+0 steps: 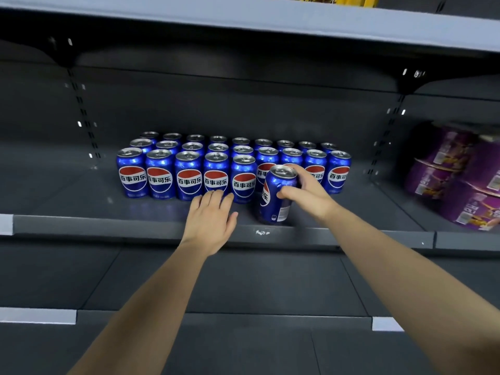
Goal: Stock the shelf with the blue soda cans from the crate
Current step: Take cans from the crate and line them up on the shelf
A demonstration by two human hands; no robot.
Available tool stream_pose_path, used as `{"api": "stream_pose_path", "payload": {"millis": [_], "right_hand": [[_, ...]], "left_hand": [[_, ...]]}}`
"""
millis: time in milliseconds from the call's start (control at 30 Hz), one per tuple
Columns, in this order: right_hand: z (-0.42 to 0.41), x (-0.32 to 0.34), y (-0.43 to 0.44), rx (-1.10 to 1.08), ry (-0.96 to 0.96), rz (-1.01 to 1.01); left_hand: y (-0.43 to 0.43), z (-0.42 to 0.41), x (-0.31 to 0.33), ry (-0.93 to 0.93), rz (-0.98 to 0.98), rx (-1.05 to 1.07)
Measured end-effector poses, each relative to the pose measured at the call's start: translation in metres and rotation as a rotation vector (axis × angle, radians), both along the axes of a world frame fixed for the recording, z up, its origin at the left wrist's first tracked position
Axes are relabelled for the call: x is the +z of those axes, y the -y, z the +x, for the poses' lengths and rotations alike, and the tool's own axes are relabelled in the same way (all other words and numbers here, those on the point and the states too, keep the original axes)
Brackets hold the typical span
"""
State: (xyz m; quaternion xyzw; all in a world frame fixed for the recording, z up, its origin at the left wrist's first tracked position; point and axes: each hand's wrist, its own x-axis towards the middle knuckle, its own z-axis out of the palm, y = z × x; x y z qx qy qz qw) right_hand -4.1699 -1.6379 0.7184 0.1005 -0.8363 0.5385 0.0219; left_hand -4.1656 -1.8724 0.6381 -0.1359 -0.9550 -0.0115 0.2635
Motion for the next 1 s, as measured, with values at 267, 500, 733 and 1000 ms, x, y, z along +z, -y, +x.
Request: {"api": "stream_pose_path", "payload": {"millis": [267,500,733,1000], "right_hand": [[-0.02,-0.016,-0.001,-0.004,0.033,-0.056],[-0.02,-0.028,0.01,0.051,0.005,-0.22],[-0.025,-0.039,0.021,-0.211,-0.167,0.036],[-0.026,-0.045,0.016,-0.172,-0.125,-0.137]], "left_hand": [[-0.008,-0.016,-0.005,-0.016,0.009,-0.007],[-0.009,-0.021,-0.012,-0.041,0.064,-0.036],[-0.008,-0.021,-0.017,-0.054,0.081,-0.042],[-0.007,-0.021,-0.017,-0.041,0.087,-0.044]]}}
